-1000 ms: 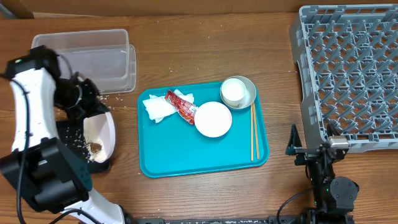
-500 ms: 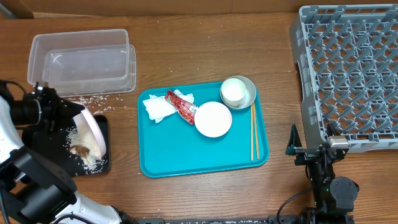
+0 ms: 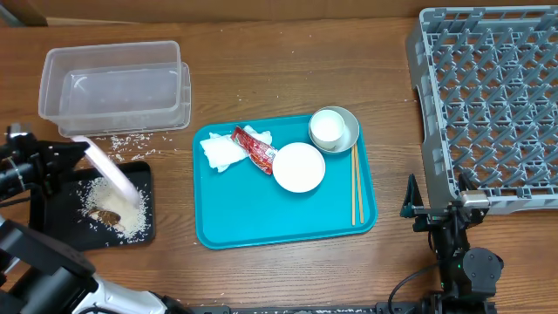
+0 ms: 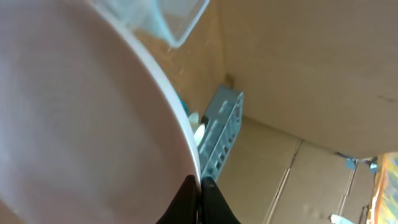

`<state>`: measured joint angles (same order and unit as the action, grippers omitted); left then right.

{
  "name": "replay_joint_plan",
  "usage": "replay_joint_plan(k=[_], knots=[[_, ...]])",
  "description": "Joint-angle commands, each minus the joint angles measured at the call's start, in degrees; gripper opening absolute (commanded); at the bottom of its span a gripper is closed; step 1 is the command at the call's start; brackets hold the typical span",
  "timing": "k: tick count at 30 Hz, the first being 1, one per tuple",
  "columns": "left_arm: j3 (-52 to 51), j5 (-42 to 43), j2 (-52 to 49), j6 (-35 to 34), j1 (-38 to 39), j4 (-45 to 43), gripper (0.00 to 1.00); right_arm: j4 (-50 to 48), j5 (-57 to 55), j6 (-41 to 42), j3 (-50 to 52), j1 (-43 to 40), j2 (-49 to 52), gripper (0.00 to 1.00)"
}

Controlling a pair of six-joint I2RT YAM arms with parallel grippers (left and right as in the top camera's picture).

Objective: Sort waste into correct bins and load items into the dishwasher
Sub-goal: 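Tilt the plate over the black tray to dump rice and mushroom, then carry the empty plate back and set it on the teal tray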

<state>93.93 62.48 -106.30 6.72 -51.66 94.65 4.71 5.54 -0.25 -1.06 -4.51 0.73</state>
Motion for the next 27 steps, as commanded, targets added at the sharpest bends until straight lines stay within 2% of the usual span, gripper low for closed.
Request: replay_joint_plan(k=[1, 11, 15, 17, 21, 27], knots=[[1.0, 5.2, 1.7, 5.1, -2.4, 1.0, 0.04, -0.3, -0.3, -0.4, 0.6, -0.4, -0.6, 1.0], [1.0, 5.3, 1.7, 9.7, -2.0, 2.1, 0.04, -0.3, -0.3, -0.4, 0.6, -0.4, -0.6, 1.0], [1.0, 5.2, 1.9, 9.2, -0.5, 2.2, 0.04, -0.3, -0.3, -0.4, 0.6, -0.4, -0.6, 1.0], [1.0, 3.9, 1.9, 9.1, 1.2, 2.2, 0.04, -0.3, -0.3, -0.4, 0.6, -0.4, -0.6, 1.0], [0.9, -4.3, 4.1, 2.2, 6.5, 2.2, 0.04, -0.3, -0.3, -0.4, 0.6, -0.4, -0.6, 1.0], [0.4, -5.8, 14.6, 4.3, 19.5, 2.2, 0.04, -0.3, -0.3, -0.4, 0.6, -0.4, -0.6, 1.0]])
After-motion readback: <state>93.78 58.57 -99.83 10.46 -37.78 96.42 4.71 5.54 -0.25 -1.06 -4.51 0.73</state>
